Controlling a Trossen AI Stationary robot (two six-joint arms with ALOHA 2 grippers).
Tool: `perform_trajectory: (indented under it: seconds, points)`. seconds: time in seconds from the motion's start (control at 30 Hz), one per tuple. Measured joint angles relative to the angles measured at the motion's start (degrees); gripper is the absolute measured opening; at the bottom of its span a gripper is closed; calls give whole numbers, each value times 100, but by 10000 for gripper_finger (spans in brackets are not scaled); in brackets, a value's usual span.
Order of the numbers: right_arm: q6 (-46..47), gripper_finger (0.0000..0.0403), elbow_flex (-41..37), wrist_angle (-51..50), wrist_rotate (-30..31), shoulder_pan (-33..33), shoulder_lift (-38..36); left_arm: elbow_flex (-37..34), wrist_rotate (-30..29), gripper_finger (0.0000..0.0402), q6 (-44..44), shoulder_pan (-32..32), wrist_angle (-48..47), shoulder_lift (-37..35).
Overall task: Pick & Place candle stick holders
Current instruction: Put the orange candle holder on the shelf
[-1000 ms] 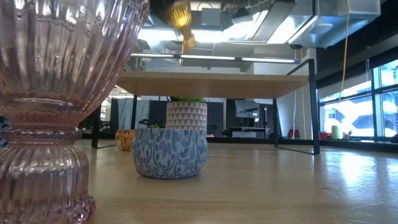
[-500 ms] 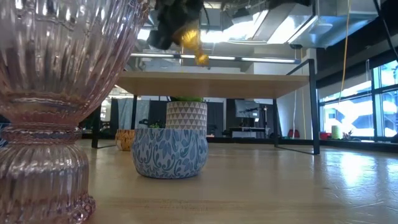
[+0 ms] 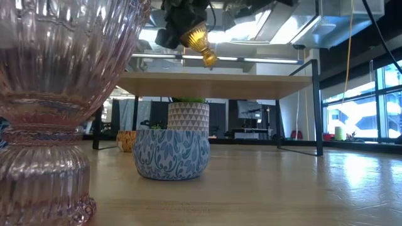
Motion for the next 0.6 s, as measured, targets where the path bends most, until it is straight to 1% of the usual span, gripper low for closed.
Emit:
perform_trajectory:
  seconds: [0.07,0.13,0.3,0.43,0.5,0.6]
  points:
    - [91,105,2,4,0,-4,0,0,-122,21,147,-41,3,-49]
    - [129,105,2,5,0,-7,-7,0,-384,21,443,-113,5,-185]
    - [-8,105,2,6,0,-4,-22,0,-1072,21,1019,-604,52,-795]
    - [-43,105,2,6,-173,-4,-22,-129,-1674,21,1469,-1128,625,-1419]
    - [-44,105,2,9,-320,2,-22,-322,-1721,21,1590,-1408,1007,-1747]
    - [-46,105,2,26,-439,48,-22,-804,-1769,21,1747,-1839,1393,-2290]
